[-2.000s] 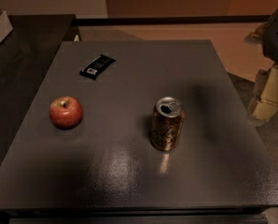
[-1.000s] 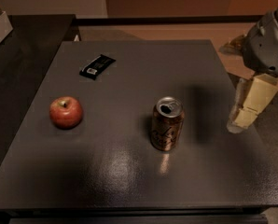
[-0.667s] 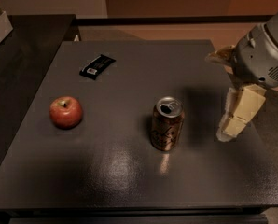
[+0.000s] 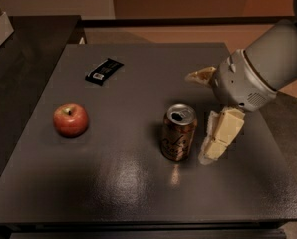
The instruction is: Move orange can near apple
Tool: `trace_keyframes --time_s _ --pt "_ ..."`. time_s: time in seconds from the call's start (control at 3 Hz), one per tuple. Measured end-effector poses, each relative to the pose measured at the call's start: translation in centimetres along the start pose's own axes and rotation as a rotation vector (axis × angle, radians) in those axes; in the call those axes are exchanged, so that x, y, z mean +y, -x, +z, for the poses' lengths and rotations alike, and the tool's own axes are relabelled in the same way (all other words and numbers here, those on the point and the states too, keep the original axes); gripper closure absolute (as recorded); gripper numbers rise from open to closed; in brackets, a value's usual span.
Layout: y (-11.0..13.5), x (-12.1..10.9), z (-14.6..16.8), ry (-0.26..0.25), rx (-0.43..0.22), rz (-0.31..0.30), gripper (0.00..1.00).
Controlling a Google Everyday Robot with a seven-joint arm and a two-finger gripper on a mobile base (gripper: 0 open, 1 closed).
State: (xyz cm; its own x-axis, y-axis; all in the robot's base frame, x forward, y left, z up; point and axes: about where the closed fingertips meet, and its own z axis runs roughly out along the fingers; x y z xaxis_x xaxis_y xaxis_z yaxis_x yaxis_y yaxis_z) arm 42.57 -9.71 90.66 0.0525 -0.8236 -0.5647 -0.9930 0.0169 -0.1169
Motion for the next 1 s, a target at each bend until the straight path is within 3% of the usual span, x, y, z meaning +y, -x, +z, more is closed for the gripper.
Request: trace_keyframes --time_s 0.33,1.0 --pt "1.4 -0.2 2.1 0.024 -0.045 -0.014 0.00" --pt "3.1 -0.2 3.1 0.061 -0.091 -0.049 0.41"
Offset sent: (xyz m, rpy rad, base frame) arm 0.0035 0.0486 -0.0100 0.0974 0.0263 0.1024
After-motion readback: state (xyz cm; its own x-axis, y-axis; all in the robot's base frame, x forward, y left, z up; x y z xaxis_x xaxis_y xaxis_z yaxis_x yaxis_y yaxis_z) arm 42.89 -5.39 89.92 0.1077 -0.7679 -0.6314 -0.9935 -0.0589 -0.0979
